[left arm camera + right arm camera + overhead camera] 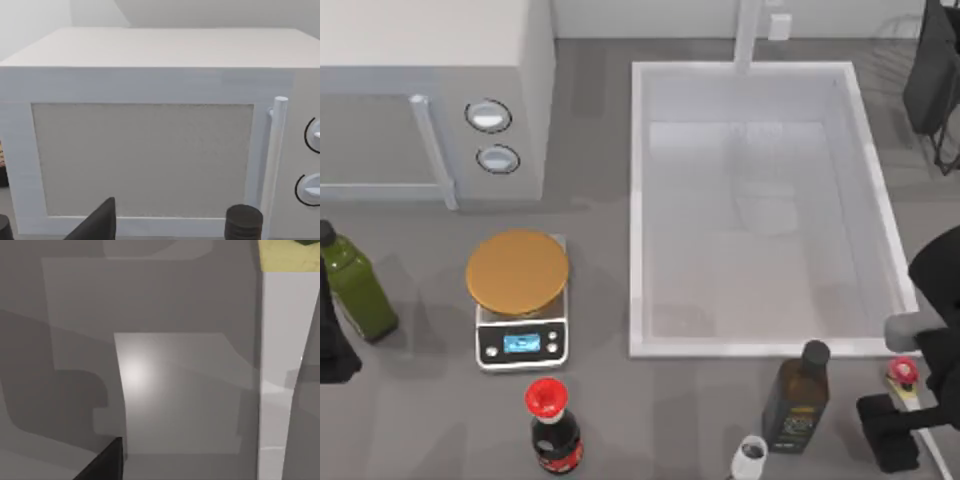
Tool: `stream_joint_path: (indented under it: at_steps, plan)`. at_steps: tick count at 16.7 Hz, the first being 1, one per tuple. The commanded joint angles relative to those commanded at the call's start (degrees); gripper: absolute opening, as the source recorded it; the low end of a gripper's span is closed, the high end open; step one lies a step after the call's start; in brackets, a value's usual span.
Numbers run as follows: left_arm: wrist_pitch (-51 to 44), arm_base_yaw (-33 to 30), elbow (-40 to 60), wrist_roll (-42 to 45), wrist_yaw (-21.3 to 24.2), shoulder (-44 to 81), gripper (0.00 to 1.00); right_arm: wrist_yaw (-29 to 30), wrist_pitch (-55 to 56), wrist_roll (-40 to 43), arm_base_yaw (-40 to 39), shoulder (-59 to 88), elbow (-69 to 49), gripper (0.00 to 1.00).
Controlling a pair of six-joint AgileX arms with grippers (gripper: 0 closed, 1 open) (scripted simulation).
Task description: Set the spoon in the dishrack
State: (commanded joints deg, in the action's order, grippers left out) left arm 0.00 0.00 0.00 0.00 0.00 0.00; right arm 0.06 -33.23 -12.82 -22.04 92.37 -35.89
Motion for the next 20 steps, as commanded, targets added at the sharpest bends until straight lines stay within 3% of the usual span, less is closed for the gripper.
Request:
stream_joint_path:
  at_steps: [4, 17, 20]
  plan:
    - [0.0, 0.0, 0.0, 0.0, 0.0, 0.0, 1.0, 0.0, 0.0, 0.0, 0.0, 0.0, 0.0, 1.0]
    - [0.0, 0.0, 0.0, 0.0, 0.0, 0.0, 1.0, 0.0, 0.0, 0.0, 0.0, 0.0, 0.0, 0.02]
    - [0.0, 0.0, 0.0, 0.0, 0.0, 0.0, 1.0, 0.0, 0.0, 0.0, 0.0, 0.0, 0.0, 0.0]
